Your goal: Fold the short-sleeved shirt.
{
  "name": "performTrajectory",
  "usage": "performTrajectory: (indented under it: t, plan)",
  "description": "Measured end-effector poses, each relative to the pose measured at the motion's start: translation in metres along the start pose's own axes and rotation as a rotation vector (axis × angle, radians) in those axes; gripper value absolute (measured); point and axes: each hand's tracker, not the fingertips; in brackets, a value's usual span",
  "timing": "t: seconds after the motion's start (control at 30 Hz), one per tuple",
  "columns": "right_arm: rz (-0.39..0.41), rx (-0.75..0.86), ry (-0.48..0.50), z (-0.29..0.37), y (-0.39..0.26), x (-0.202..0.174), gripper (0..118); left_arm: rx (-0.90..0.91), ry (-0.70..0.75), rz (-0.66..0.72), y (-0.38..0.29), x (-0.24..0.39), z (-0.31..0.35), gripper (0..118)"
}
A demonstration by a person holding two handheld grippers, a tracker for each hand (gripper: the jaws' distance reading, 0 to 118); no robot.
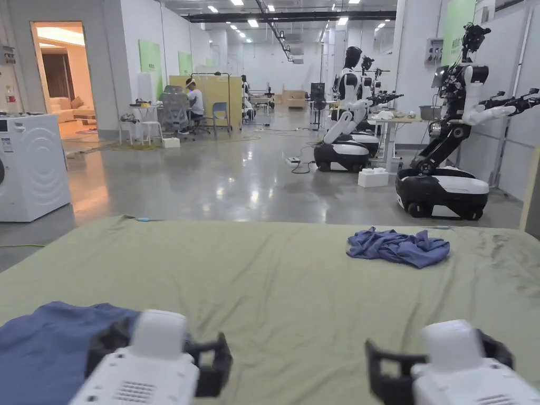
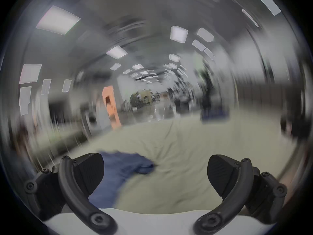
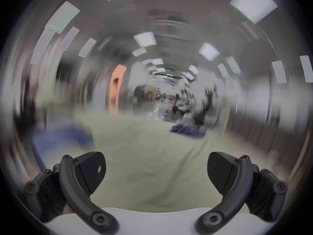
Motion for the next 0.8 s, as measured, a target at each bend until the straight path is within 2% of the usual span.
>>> performTrajectory:
  t: [0.03, 0.07, 0.1, 0.13, 0.17, 0.2, 0.27, 0.43, 0.57, 0.73, 0.8]
  plan:
    - [-0.157, 0.056, 0.01, 0.005, -0.004, 0.016, 118, 0.027, 0.003, 0.123, 0.001, -0.013, 0.003, 118]
    - [-0.157, 0.091, -0.004, 0.009, -0.009, 0.021, 118, 0.034, 0.004, 0.144, -0.001, -0.02, 0.005, 118]
    - [-0.071, 0.098, -0.053, 0.01, -0.011, 0.02, 118, 0.046, 0.024, 0.123, -0.004, -0.021, 0.007, 118]
    - [0.058, 0.098, -0.108, 0.01, -0.015, 0.015, 118, 0.069, 0.04, 0.059, -0.007, -0.019, 0.009, 118]
    - [0.154, 0.096, -0.124, 0.011, -0.019, 0.011, 118, 0.096, 0.047, -0.012, -0.009, -0.017, 0.011, 118]
    - [0.2, 0.079, -0.115, 0.01, -0.022, 0.006, 118, 0.123, 0.057, -0.06, -0.012, -0.014, 0.014, 118]
    - [0.2, 0.067, -0.098, 0.011, -0.026, -0.002, 118, 0.12, 0.072, -0.117, -0.015, -0.002, 0.015, 118]
    - [0.2, 0.061, -0.092, 0.007, -0.027, -0.013, 118, 0.093, -0.004, -0.071, -0.015, 0.007, 0.017, 118]
    - [0.221, 0.069, -0.088, 0.01, -0.026, -0.018, 118, 0.109, 0.013, -0.125, -0.016, 0.01, 0.019, 118]
    - [0.236, 0.067, -0.091, 0.013, -0.027, -0.021, 118, 0.096, 0.012, -0.119, -0.017, 0.01, 0.02, 118]
    - [0.23, 0.063, -0.091, 0.024, -0.025, -0.039, 118, 0.095, 0.011, -0.108, -0.016, 0.008, 0.021, 118]
